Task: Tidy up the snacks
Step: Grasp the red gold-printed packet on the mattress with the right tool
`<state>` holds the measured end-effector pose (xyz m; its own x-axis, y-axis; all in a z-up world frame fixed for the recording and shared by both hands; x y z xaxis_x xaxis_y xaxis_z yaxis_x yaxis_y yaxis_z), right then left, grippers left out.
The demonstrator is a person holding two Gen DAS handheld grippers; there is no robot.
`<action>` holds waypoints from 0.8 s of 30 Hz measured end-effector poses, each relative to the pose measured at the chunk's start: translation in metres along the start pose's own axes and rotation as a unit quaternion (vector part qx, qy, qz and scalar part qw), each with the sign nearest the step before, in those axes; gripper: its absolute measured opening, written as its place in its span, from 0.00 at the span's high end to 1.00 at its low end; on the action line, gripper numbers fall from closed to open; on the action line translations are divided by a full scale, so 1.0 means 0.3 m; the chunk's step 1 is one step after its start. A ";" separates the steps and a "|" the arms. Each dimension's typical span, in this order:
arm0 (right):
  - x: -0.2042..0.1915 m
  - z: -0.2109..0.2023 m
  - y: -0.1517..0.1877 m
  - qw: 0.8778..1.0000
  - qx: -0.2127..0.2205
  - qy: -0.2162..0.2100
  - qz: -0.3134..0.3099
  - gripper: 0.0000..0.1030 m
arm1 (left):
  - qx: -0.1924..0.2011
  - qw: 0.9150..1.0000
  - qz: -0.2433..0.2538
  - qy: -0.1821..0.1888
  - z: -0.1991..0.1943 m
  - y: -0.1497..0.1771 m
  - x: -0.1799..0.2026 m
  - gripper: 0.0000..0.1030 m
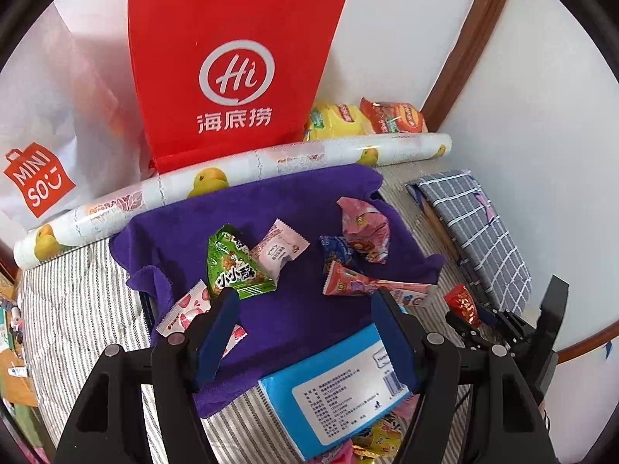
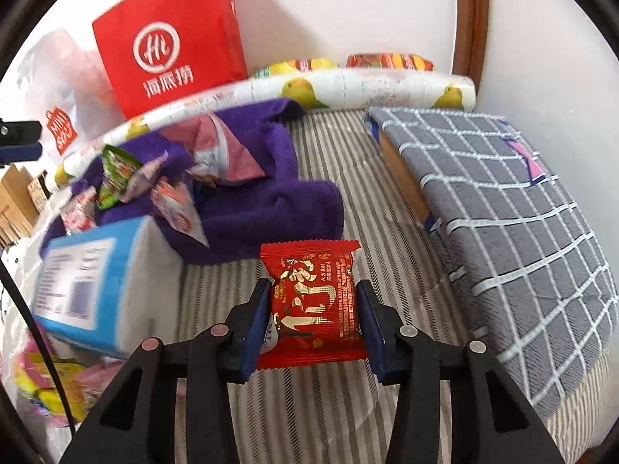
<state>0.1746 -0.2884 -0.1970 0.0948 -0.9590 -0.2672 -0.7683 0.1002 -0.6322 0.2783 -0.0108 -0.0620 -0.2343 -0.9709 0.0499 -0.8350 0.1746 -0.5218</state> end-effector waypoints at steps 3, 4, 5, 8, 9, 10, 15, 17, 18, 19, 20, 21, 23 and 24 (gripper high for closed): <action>-0.026 -0.060 -0.007 1.000 0.017 0.001 -0.004 0.57 | 0.014 1.000 0.006 0.004 -0.044 0.004 0.016 0.33; -0.036 -0.089 -0.008 1.000 0.025 -0.002 -0.004 0.57 | 0.020 1.000 0.008 0.005 -0.058 0.005 0.021 0.33; -0.043 -0.108 -0.009 1.000 0.029 -0.004 -0.003 0.57 | 0.025 1.000 0.011 0.006 -0.073 0.007 0.026 0.33; -0.065 -0.158 -0.015 0.999 0.039 -0.004 -0.006 0.57 | 0.031 0.999 0.012 0.009 -0.104 0.020 0.030 0.33; -0.071 -0.170 -0.015 0.999 0.042 -0.004 -0.007 0.57 | 0.032 0.999 0.012 0.011 -0.110 0.030 0.028 0.33; -0.080 -0.189 -0.016 0.999 0.045 -0.004 -0.009 0.57 | 0.030 0.999 0.014 0.009 -0.114 0.046 0.023 0.33; -0.122 -0.251 -0.013 0.998 0.061 -0.008 -0.017 0.57 | 0.017 1.000 0.005 -0.010 -0.118 0.128 -0.030 0.33; -0.144 -0.269 -0.011 0.997 0.067 -0.014 -0.020 0.57 | 0.008 1.000 -0.004 -0.018 -0.115 0.169 -0.061 0.33; -0.154 -0.276 -0.009 0.997 0.069 -0.017 -0.021 0.57 | 0.003 1.000 -0.009 -0.021 -0.112 0.189 -0.072 0.33; -0.165 -0.283 -0.005 0.997 0.072 -0.020 -0.021 0.57 | -0.002 1.000 -0.014 -0.024 -0.110 0.210 -0.084 0.33; -0.172 -0.287 -0.001 0.997 0.075 -0.023 -0.021 0.57 | -0.007 0.999 -0.016 -0.027 -0.108 0.236 -0.095 0.33; -0.181 -0.289 0.004 0.997 0.077 -0.026 -0.020 0.57 | -0.011 0.999 -0.017 -0.031 -0.107 0.265 -0.105 0.33; -0.197 -0.292 0.016 0.996 0.078 -0.035 -0.018 0.57 | -0.016 0.999 -0.021 -0.034 -0.105 0.304 -0.119 0.33; -0.205 -0.291 0.022 0.996 0.078 -0.040 -0.017 0.57 | -0.018 0.999 -0.025 -0.032 -0.104 0.325 -0.127 0.33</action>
<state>0.1083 -0.2518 -0.1211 0.1741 -0.9390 -0.2964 -0.6571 0.1134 -0.7452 0.1904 0.0483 -0.0883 -0.1603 -0.9869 0.0191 -0.8624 0.1306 -0.4890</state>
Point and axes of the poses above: each gripper's, at about its wrist camera, not at the fingertips, and z roughly the way its jaws point, x to its right, y to its underside, the point moved 1 cm from there along z, roughly the way its jaws point, and after that the axes turned 10 degrees about -y, right-handed, at the moved point
